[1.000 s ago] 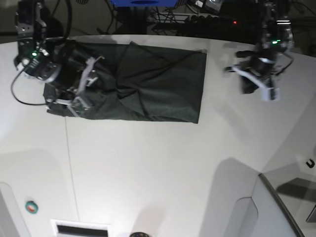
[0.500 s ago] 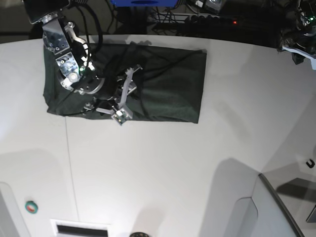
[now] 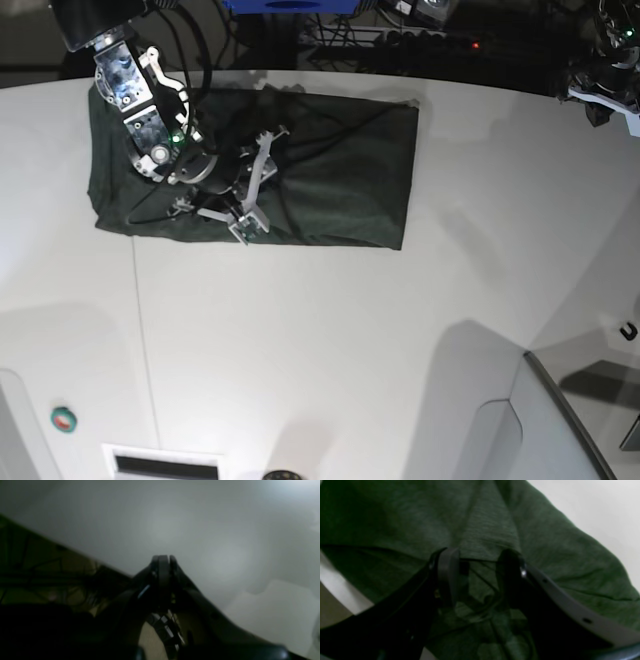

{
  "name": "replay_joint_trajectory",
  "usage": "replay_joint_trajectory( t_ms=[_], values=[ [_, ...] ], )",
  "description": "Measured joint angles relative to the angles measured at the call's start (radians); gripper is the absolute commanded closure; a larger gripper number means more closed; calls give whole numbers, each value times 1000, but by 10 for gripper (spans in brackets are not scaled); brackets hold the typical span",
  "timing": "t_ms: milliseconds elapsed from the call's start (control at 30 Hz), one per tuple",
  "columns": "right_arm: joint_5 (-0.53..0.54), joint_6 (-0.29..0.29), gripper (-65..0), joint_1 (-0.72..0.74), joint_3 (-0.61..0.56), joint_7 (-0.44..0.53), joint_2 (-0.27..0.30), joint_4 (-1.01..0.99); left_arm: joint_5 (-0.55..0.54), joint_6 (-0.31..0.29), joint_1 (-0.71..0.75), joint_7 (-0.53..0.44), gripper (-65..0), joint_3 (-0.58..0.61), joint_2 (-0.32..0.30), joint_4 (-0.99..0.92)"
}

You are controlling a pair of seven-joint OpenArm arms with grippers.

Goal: Layout the t-shirt on the table in an organized manner, then fold the t-shirt properly
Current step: 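Release the shirt with the left gripper and raise it away, then press and smooth the folded shirt end with the right gripper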

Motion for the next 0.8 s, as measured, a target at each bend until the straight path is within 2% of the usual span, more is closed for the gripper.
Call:
replay_joint_trajectory(
  t_ms=[33,133,167,533,700,800],
  values=[
    [0,0,-236,3,0,2,-2,0,1,-1,0,1,0,0,0,-2],
    [3,-2,-53,4,0,4,-3,2,0,-1,-3,-2,0,1,-1,-2],
    [3,-2,-23,2,0,2,-2,2,0,-1,-3,-2,0,1,0,-2],
    [3,-3,-23,42,6,-3,6,2,-1,-5,-4,-5,0,0,-2,-13],
    [3,-3,-23,71,7,-4,43,-20,1,-1,-2,2,0,0,-2,-32],
    [5,-4,-23,79,53,-2,36,-62,-3,-9,-4,-5,0,0,-3,-41]
  ],
)
